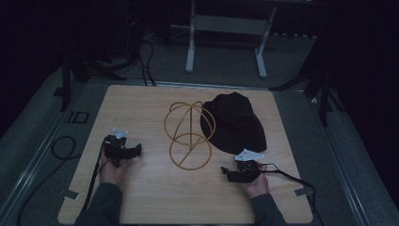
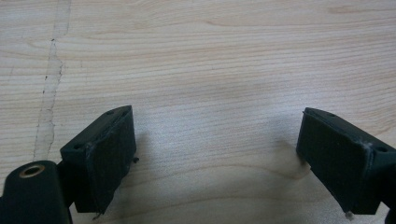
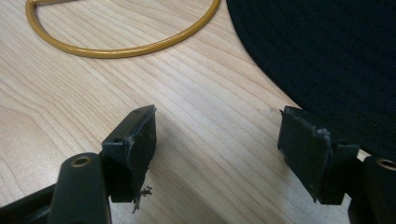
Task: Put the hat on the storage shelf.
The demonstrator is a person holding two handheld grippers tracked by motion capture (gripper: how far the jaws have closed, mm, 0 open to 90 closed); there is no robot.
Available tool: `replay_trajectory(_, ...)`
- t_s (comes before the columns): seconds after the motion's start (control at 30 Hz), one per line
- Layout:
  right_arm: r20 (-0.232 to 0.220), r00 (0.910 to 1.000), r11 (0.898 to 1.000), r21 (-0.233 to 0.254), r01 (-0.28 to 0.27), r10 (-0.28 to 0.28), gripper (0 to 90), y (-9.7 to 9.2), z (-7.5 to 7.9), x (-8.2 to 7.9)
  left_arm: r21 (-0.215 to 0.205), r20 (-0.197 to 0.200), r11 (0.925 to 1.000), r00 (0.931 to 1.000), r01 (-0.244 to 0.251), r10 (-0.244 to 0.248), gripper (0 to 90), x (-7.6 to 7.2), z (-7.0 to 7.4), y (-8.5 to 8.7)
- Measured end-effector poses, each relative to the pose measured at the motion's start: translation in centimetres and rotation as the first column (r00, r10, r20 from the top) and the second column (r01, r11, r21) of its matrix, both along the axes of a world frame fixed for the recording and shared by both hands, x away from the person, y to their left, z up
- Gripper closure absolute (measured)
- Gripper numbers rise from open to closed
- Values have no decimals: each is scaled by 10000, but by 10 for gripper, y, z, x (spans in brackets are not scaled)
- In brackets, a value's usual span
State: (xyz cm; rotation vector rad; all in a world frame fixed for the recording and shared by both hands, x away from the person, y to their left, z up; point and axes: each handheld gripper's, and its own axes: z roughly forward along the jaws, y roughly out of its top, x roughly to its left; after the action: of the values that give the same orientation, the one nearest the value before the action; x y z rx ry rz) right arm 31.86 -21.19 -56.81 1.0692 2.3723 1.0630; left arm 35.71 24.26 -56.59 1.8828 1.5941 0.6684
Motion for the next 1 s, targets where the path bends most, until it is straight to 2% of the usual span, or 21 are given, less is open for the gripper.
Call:
replay_trajectory(0.3, -138, 9999, 9999, -139, 3, -5, 282, 1, 2, -1, -5, 4, 10000, 10000, -20, 20, 122, 0, 0, 0)
replay_trajectory(0.43, -388, 9991, 9991, -372, -193, 179, 297, 1, 5, 2, -4, 5, 10000, 10000, -18, 18, 122, 0, 0, 0)
replay_trajectory(0.6, -1070, 9921, 9953, -635, -729, 659, 356, -3, 13, 9, -6, 6, 10000, 10000, -21, 21, 122, 0, 0, 0)
replay_trajectory(0.7, -1370, 9856, 9912, -736, -1104, 996, 429, -6, 17, 11, -4, 6, 10000, 10000, -19, 19, 122, 0, 0, 0)
replay_trajectory(0.8, -1609, 9798, 9865, -937, -1345, 1183, 447, -8, 20, 12, -6, 5, 10000, 10000, -21, 21, 122, 0, 0, 0)
replay_trajectory(0.93, -1784, 9750, 9724, -1672, -1630, 1328, 452, -8, 29, 10, 14, -11, 10000, 10000, -4, 4, 122, 0, 0, 0)
replay_trajectory(1.0, -1680, 9763, 9661, -1952, -1688, 1366, 454, -8, 36, 10, 16, -9, 10000, 10000, -5, 5, 122, 0, 0, 0)
